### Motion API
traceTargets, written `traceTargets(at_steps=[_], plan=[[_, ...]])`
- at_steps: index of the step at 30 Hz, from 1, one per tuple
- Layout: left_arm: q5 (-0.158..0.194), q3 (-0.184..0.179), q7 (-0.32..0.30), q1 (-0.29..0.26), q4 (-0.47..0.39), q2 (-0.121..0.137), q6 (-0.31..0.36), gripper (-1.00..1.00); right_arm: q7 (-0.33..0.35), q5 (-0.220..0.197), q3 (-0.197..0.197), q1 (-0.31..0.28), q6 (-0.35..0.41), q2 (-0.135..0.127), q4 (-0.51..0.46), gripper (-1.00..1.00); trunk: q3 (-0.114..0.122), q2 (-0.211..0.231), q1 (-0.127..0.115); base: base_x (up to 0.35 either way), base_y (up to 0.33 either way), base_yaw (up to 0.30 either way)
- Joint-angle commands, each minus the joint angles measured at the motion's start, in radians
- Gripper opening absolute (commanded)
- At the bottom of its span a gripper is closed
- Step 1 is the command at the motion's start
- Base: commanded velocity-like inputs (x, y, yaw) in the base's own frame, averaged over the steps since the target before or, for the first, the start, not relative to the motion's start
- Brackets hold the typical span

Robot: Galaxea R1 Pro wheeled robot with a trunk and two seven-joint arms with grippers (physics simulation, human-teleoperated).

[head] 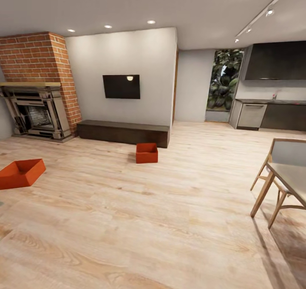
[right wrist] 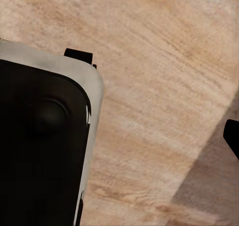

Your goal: Move the two storage containers from the living room to the garage. In the garage, place one container on the floor and stack the other container on top of it (either order is fine).

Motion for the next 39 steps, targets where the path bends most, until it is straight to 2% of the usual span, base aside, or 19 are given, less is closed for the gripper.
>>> traceTargets(at_steps=[1,9,39], plan=[[0.005,0.001,0.000,0.000,-0.001,-0.001,0.000,1.00,-0.001,-0.010,0.009,-0.001,-0.006,0.000,0.003,1.00,-0.001,0.000,0.001,0.323,0.000,0.115],[0.004,0.001,0.000,0.000,-0.001,-0.001,0.000,1.00,-0.002,-0.011,0.013,-0.001,-0.005,-0.002,0.003,1.00,-0.001,0.000,0.001,0.323,0.000,0.139],[0.002,0.001,0.000,0.000,-0.001,-0.001,0.000,1.00,-0.004,-0.012,0.013,-0.001,-0.005,-0.004,0.003,1.00,-0.001,0.000,0.001,0.323,0.000,0.002]])
